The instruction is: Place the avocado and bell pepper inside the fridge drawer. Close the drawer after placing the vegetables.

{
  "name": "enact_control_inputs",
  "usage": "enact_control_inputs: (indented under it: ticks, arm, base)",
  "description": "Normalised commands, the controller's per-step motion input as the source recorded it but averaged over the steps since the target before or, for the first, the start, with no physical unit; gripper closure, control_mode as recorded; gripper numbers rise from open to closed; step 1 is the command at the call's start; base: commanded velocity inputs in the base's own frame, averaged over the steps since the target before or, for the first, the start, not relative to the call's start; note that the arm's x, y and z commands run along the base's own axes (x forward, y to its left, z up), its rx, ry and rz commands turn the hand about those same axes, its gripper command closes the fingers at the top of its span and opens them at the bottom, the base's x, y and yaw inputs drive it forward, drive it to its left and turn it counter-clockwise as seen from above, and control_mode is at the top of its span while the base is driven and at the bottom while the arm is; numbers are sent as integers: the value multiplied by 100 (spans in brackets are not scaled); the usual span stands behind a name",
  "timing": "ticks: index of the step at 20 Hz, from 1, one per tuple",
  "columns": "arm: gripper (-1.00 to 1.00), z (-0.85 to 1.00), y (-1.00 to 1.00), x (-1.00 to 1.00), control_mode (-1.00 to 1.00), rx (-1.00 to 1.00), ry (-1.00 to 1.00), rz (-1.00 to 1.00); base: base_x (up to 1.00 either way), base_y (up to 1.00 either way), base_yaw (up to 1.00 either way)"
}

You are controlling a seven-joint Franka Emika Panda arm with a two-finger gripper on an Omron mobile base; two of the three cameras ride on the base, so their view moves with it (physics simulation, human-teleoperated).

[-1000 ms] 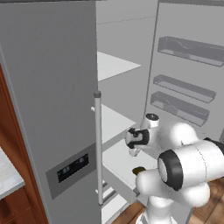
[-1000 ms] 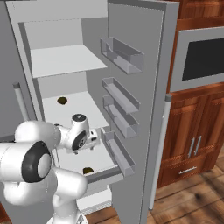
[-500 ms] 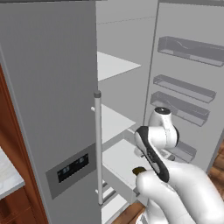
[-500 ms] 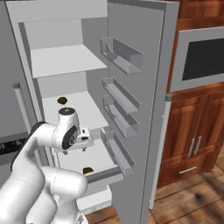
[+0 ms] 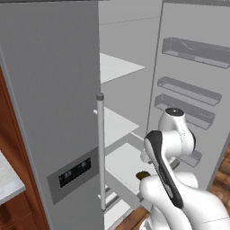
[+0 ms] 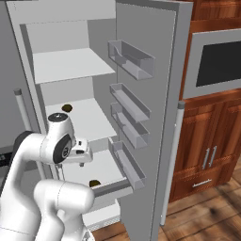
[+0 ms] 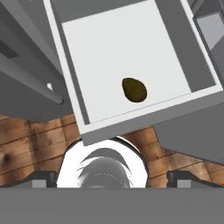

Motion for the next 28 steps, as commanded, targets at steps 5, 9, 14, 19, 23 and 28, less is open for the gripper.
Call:
enact_control_inputs:
  ticks: [5, 9, 14, 19, 23, 28]
  arm:
    - [-100, 6, 0, -11, -100, 0, -1, -1]
    - [-100, -6, 8, -4, 100, -1, 2, 2]
    - [-100, 0, 0, 0, 100, 0, 0, 0]
    - [-100, 0, 0, 0, 100, 0, 0, 0]
    - [-100, 0, 0, 0, 100, 0, 0, 0]
    - [-100, 0, 0, 0, 100, 0, 0, 0]
  base:
    - [0, 0, 0]
    - [-18, 7, 4]
    - [-100, 29, 40]
    - [-90, 71, 49]
    - [-27, 100, 45]
    - [34, 97, 14]
